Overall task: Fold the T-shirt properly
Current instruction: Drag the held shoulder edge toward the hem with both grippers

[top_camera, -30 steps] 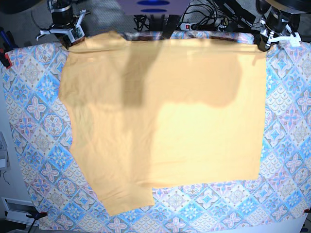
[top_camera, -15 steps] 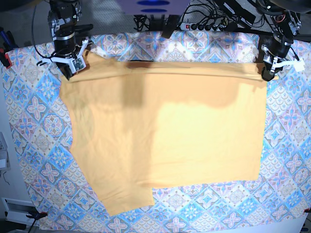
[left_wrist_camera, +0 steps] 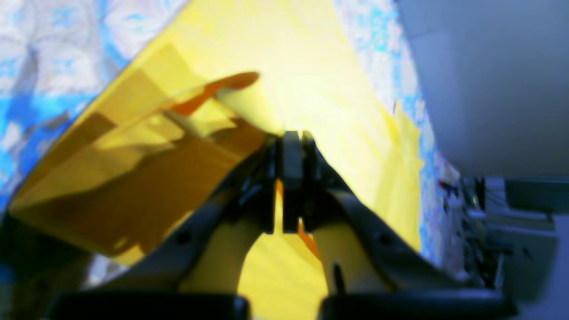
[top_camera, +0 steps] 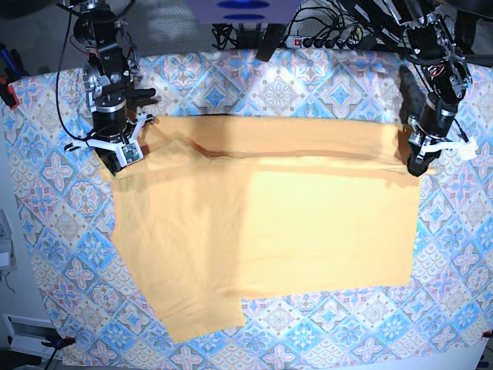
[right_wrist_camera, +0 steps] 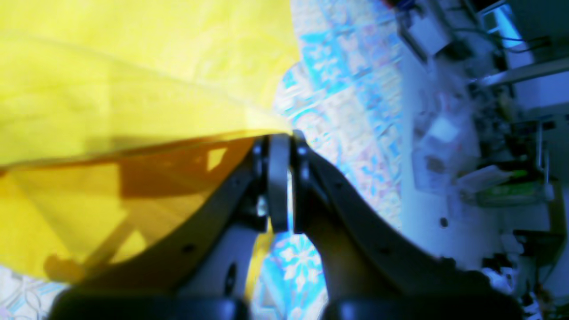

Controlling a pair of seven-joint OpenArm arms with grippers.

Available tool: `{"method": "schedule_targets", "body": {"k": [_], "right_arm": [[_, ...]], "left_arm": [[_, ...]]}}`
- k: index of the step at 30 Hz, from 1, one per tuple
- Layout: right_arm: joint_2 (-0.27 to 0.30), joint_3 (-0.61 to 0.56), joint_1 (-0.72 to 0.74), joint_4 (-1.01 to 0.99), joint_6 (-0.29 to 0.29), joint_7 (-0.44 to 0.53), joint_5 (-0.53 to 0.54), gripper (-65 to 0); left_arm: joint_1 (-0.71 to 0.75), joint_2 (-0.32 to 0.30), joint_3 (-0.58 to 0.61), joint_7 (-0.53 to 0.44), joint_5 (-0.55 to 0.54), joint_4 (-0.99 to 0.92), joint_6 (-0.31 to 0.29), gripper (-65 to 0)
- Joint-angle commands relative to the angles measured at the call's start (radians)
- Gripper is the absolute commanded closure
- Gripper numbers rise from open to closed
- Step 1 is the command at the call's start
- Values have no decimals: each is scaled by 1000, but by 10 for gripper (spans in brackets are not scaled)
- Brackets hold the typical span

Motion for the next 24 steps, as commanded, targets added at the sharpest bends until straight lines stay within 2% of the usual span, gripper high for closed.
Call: {"method": "schedule_targets", "body": {"k": [1,8,12,20,24], "right_arm": [[11,-8,23,-9,-17,22,-12,-2],[9,-61,110,-130,-17,23,-12,-2],[7,-77,170,-181,-17,23,-12,-2],[6,-83,272,-222,-17,23,-12,-2],[4,-137,319,-279,-17,25,-12,-4]], "left_arm": [[-14,-11,-6,-12,12,12,-12,0],[-92,16,-10,-18,118,-45,-12,0],[-125,12,-14,-21,121,-122,-12,0],[-126,16,-7,-66,122,-128,-12,0],[-126,17,-7,-67,122,-129,-12,0]]}}
